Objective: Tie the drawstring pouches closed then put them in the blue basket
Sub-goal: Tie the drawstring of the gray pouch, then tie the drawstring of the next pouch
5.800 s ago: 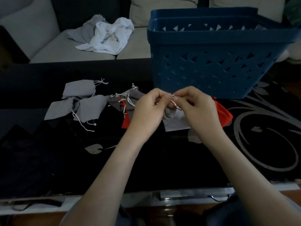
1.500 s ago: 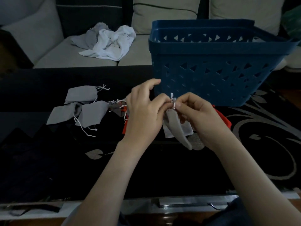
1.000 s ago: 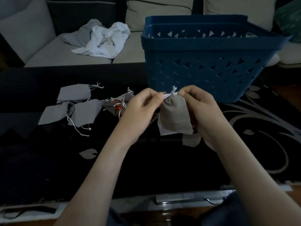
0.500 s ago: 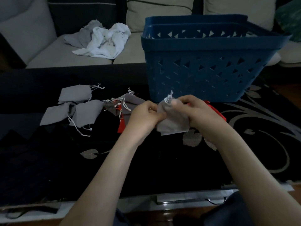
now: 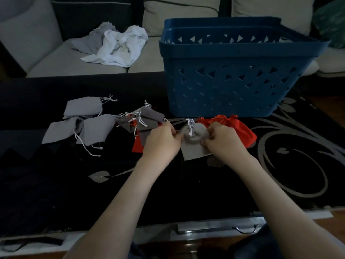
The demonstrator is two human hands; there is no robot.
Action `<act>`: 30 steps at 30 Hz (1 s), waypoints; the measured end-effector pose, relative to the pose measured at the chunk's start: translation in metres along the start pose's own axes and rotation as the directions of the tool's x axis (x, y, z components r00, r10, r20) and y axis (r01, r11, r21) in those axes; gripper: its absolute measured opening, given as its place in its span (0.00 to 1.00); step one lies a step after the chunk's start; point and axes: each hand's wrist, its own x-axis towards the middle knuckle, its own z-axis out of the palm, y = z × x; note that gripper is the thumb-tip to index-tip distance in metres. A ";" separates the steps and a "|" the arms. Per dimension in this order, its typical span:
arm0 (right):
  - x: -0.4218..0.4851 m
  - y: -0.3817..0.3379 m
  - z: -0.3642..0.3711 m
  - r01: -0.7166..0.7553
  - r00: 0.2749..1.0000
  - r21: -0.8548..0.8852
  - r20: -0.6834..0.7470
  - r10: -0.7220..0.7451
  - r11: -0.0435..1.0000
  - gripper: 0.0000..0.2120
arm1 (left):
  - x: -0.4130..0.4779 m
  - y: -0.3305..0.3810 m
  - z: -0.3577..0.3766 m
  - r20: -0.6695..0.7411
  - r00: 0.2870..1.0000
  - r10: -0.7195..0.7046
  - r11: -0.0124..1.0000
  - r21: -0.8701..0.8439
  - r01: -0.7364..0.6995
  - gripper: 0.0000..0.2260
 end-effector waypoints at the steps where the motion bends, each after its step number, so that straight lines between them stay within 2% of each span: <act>1: 0.000 -0.001 0.000 0.009 1.000 -0.009 -0.018 -0.010 1.000 0.09 | -0.001 0.000 -0.001 -0.039 0.999 0.022 0.999 0.031 -0.021 0.09; 5: 0.000 -0.008 0.000 0.128 0.984 -0.042 -0.123 -0.132 0.991 0.14 | 0.004 -0.010 -0.004 -0.275 0.934 0.228 0.961 0.219 -0.170 0.09; 9: -0.004 -0.024 0.009 0.227 0.945 -0.046 -0.230 -0.232 0.973 0.19 | 0.014 -0.021 -0.005 -0.383 0.869 0.313 0.910 0.382 -0.159 0.11; 11: -0.005 -0.030 0.016 0.294 0.923 -0.052 -0.244 -0.298 0.954 0.21 | 0.018 -0.028 -0.006 -0.379 0.858 0.347 0.891 0.419 -0.176 0.12; 13: -0.005 -0.034 0.022 0.368 0.904 -0.049 -0.215 -0.369 0.929 0.23 | 0.020 -0.035 -0.006 -0.274 0.893 0.357 0.865 0.458 -0.205 0.13; 15: -0.006 -0.035 0.023 0.430 0.878 -0.044 -0.211 -0.429 0.902 0.18 | 0.020 -0.039 -0.007 -0.204 0.915 0.347 0.846 0.490 -0.211 0.12; 17: -0.005 -0.034 0.023 0.459 0.858 -0.041 -0.238 -0.455 0.887 0.14 | 0.020 -0.039 -0.010 -0.239 0.908 0.345 0.843 0.505 -0.187 0.10; 19: -0.004 -0.034 0.023 0.457 0.851 -0.052 -0.266 -0.454 0.888 0.12 | 0.020 -0.038 -0.012 -0.267 0.899 0.347 0.845 0.506 -0.176 0.11; 23: -0.004 -0.035 0.027 0.421 0.858 -0.118 -0.271 -0.437 0.899 0.14 | 0.020 -0.039 -0.012 -0.192 0.933 0.306 0.839 0.517 -0.169 0.17; 27: -0.005 -0.036 0.030 0.404 0.879 -0.114 -0.227 -0.419 0.908 0.16 | 0.020 -0.038 -0.015 -0.198 0.931 0.307 0.857 0.484 -0.179 0.14; 30: -0.005 -0.036 0.031 0.421 0.867 -0.104 -0.247 -0.433 0.901 0.15 | 0.018 -0.034 -0.021 -0.280 0.912 0.301 0.907 0.379 -0.183 0.11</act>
